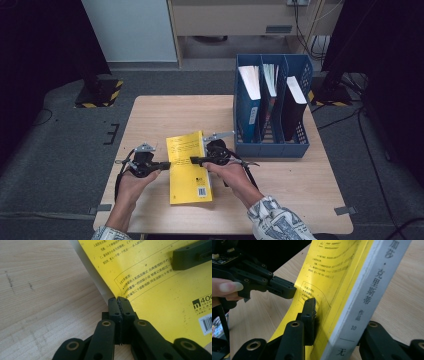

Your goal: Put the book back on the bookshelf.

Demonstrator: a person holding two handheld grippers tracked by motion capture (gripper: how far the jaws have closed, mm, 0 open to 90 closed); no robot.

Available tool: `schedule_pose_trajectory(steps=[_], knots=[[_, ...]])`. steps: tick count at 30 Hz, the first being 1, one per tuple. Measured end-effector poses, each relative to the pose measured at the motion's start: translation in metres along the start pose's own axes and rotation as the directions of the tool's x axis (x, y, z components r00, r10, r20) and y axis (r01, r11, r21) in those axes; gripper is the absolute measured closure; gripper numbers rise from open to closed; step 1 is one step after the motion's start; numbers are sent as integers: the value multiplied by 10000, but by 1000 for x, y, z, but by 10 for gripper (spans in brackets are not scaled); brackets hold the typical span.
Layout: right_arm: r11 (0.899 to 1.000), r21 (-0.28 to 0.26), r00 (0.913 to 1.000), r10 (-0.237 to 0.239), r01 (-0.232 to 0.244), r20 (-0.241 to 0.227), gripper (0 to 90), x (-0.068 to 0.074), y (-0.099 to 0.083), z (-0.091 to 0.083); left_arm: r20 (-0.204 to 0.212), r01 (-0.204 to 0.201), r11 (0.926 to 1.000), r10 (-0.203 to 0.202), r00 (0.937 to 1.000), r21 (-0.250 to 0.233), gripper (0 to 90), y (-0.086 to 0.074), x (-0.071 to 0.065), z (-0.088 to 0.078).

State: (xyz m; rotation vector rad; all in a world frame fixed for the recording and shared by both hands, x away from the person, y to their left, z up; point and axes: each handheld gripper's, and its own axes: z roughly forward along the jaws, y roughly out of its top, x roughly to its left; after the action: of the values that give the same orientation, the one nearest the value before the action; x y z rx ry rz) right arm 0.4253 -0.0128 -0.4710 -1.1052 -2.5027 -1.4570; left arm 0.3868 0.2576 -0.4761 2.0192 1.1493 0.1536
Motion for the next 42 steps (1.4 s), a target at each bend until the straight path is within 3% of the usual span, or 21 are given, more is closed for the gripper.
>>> schedule_pose_trajectory(steps=[8, 25, 32, 42], knots=[[9982, -444, 9992, -386, 391, 111, 698, 7, 12, -5, -196, -107, 9998, 104, 9998, -166, 900, 8, 0, -7], [9962, -309, 9966, -822, 820, -30, 662, 10, 18, -9, -337, -346, 9993, 341, 9988, -135, 900, 11, -3, -6], [9958, -248, 9960, -883, 879, -143, 622, 12, 20, -9, -322, -405, 9991, 401, 9987, -125, 900, 12, -5, -7], [9956, -367, 9963, -862, 859, -70, 636, 12, 25, -9, -340, -478, 9987, 471, 9983, -201, 900, 16, -6, -9]])
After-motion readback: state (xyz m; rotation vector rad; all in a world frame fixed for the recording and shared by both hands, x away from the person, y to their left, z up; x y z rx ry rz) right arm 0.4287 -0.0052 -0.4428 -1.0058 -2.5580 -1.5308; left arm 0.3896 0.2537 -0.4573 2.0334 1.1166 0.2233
